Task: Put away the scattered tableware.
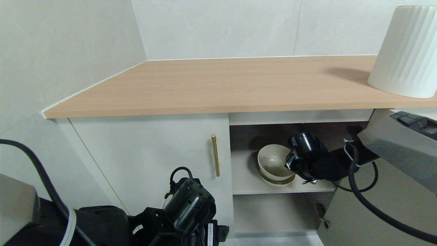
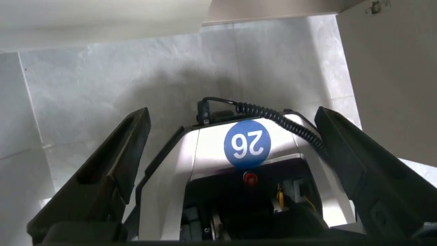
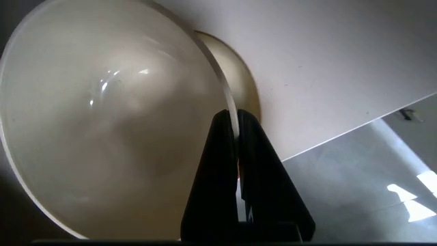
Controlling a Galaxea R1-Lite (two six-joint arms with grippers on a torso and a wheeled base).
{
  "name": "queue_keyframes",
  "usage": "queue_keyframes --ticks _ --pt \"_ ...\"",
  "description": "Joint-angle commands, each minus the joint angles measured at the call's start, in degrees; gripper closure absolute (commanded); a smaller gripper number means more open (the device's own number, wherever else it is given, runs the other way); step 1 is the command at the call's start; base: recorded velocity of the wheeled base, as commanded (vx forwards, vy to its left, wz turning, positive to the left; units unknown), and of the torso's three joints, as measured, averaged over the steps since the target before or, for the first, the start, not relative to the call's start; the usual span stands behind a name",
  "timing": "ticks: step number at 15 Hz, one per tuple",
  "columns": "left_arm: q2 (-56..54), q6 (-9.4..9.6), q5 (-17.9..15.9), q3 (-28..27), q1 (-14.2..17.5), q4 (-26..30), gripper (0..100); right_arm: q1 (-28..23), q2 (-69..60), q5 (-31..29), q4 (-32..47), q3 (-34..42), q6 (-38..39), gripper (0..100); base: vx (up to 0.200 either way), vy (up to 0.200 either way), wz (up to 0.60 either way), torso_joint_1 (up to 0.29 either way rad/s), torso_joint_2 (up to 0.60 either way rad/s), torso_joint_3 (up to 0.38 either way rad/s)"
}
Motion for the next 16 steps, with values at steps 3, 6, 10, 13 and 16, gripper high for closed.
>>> queue_keyframes --ticks 3,6,10,13,16 --pt "0.20 -0.03 0.02 0.00 0.00 -0.03 0 0.00 0.25 0.01 0.27 0.25 -0.16 100 0.000 0.000 0.00 0.000 0.00 0.000" --pt "0.11 -0.03 0.02 0.00 0.00 -0.03 0 0.00 0.52 -0.43 0.27 0.25 -0.25 100 0.000 0.000 0.00 0.000 0.00 0.000" --pt "0.20 -0.03 0.02 0.00 0.00 -0.03 0 0.00 0.96 -1.13 0.27 0.16 -0.33 100 0.000 0.000 0.00 0.000 0.00 0.000" --pt "0.20 -0.03 0.02 0.00 0.00 -0.03 0 0.00 0.96 -1.31 0.27 0.16 -0.33 100 0.000 0.000 0.00 0.000 0.00 0.000" --pt "0.20 -0.03 0.02 0.00 0.00 -0.03 0 0.00 1.13 -1.48 0.27 0.16 -0.42 100 0.000 0.000 0.00 0.000 0.00 0.000"
